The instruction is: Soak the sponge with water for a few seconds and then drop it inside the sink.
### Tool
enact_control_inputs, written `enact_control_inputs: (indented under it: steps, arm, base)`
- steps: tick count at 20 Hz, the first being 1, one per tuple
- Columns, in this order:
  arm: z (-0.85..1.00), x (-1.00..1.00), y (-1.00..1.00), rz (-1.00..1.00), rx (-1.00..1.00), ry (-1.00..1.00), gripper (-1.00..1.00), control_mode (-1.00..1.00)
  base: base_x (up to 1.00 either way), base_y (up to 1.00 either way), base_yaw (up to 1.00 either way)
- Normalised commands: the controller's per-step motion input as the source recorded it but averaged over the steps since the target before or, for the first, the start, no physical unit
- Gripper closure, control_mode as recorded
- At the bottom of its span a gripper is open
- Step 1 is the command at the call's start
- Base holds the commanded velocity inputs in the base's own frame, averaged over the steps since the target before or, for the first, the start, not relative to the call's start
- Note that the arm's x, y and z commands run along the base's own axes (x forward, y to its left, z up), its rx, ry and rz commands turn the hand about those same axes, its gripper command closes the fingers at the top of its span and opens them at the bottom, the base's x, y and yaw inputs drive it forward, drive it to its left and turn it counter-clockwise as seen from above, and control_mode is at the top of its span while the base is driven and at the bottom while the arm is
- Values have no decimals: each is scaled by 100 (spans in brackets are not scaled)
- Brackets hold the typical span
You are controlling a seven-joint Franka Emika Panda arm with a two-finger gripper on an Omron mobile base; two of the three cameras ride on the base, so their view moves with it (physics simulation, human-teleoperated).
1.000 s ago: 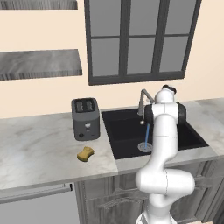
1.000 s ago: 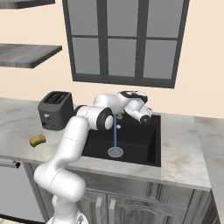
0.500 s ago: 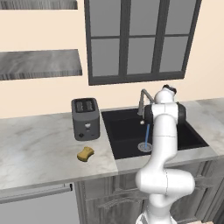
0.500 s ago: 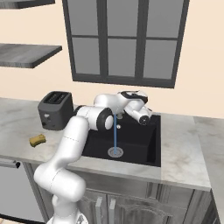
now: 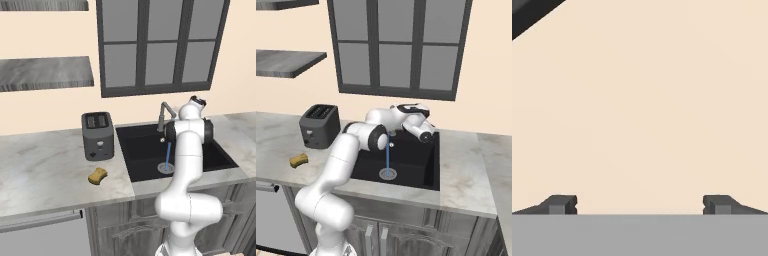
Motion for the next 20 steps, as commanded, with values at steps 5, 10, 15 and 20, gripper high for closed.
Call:
enact_control_inputs:
  steps: [5,10,15,20]
  arm:
    - [11,-1,-24,-2,5,0,-100,-100]
    - [16,-19,-18,-1,3,0,-100,-100]
    - [13,-58,-7,0,3,1,-100,-100]
    - [9,-59,-5,0,0,2,-100,-100]
  base:
    - [0,0,0]
    - [0,0,0]
    - [0,0,0]
    - [0,0,0]
